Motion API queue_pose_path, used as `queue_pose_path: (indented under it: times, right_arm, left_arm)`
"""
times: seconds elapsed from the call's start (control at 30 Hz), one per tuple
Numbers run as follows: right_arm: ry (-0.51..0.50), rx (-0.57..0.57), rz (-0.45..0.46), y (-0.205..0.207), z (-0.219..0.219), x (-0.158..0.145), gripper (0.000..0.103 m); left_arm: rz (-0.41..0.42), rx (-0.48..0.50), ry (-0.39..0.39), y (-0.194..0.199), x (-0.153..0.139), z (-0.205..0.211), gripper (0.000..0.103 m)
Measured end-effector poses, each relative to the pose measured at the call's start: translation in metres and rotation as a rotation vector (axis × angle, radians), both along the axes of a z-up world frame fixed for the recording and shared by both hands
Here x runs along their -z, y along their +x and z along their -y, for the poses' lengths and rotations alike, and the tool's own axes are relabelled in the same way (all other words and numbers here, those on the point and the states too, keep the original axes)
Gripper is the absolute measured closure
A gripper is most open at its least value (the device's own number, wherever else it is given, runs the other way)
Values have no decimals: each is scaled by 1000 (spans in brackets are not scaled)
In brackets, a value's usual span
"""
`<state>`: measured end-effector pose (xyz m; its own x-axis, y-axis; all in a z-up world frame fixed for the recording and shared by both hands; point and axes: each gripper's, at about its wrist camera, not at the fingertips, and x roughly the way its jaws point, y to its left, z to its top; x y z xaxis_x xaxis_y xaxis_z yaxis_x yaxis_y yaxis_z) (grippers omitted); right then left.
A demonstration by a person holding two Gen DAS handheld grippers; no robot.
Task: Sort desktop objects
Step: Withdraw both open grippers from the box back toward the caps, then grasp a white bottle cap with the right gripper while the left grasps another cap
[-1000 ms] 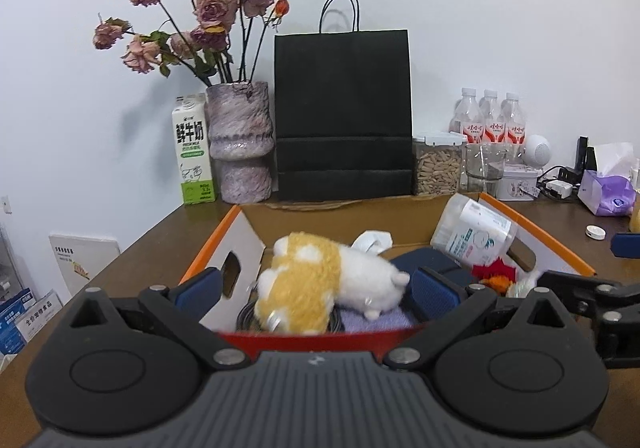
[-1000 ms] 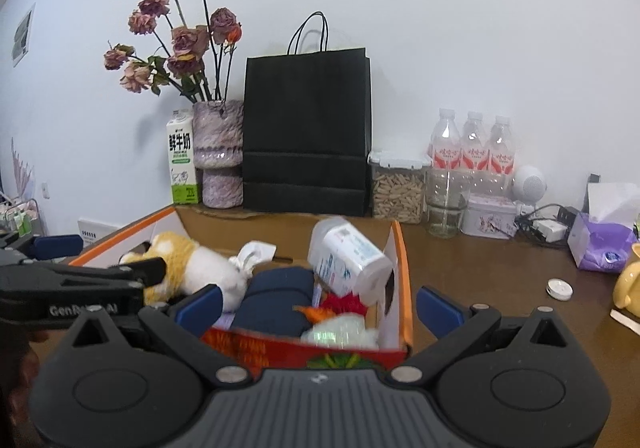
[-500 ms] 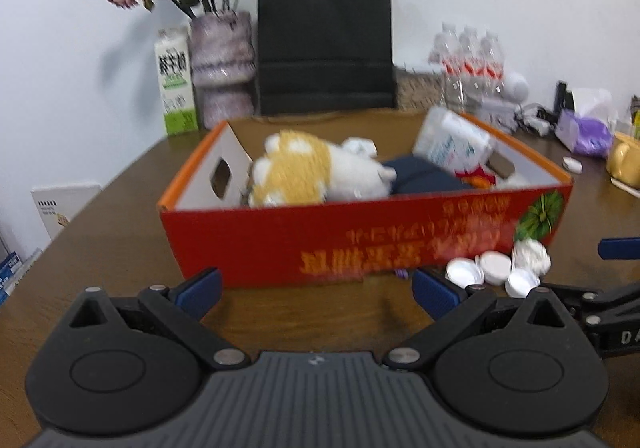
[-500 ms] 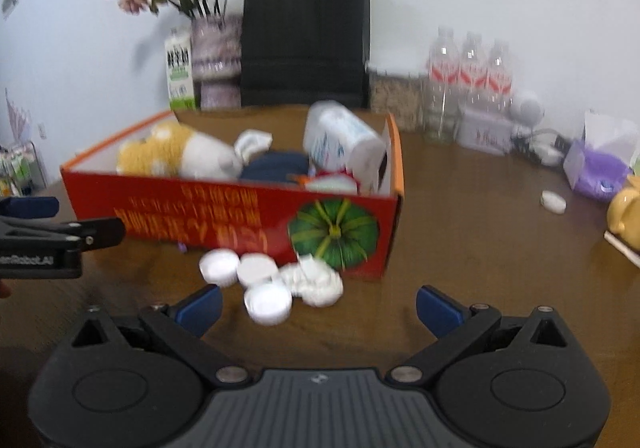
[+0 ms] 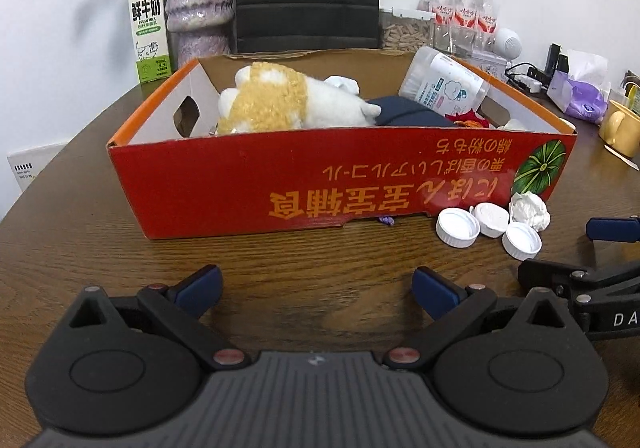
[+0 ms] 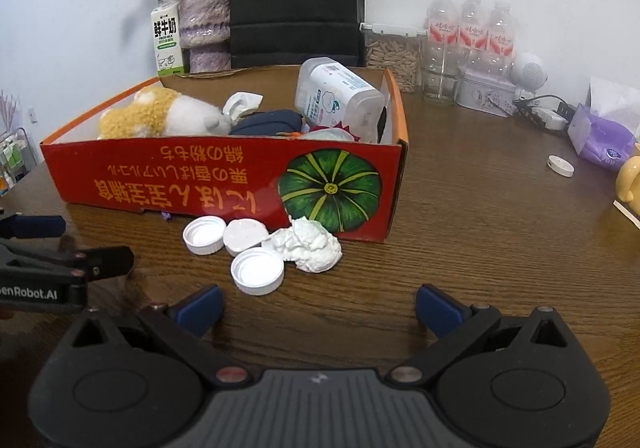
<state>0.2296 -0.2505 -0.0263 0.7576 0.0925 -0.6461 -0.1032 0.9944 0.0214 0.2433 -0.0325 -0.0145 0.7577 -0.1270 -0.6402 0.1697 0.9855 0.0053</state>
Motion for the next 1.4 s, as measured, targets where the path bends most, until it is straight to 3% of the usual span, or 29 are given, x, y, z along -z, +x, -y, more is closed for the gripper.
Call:
queue_pose_path:
  times: [0.5, 0.67, 0.8, 0.87, 0.9, 1.13, 1.4]
  right_arm:
    - [3, 2, 3, 0, 0, -1, 3]
    - [8, -19, 25, -3, -8, -5, 33]
    - [14, -74, 30, -4, -22, -7, 51]
    - [9, -89, 35, -4, -28, -8, 72]
    - [16, -98, 36, -2, -30, -9, 75]
    - [61, -88, 72, -10, -22, -15, 76]
    - [79, 0, 119, -21, 11, -22, 76]
  left_arm:
    - [2, -9, -3, 0, -1, 2, 0]
    - [15, -18, -35, -2, -7, -1, 0]
    - [18, -20, -37, -1, -8, -1, 0]
    - [22, -10, -40, -3, -9, 1, 2]
    - [26, -5, -39, -3, -9, 1, 4]
    - [38, 56, -55, -6, -14, 14, 23]
    - [31, 123, -45, 2, -14, 50, 38]
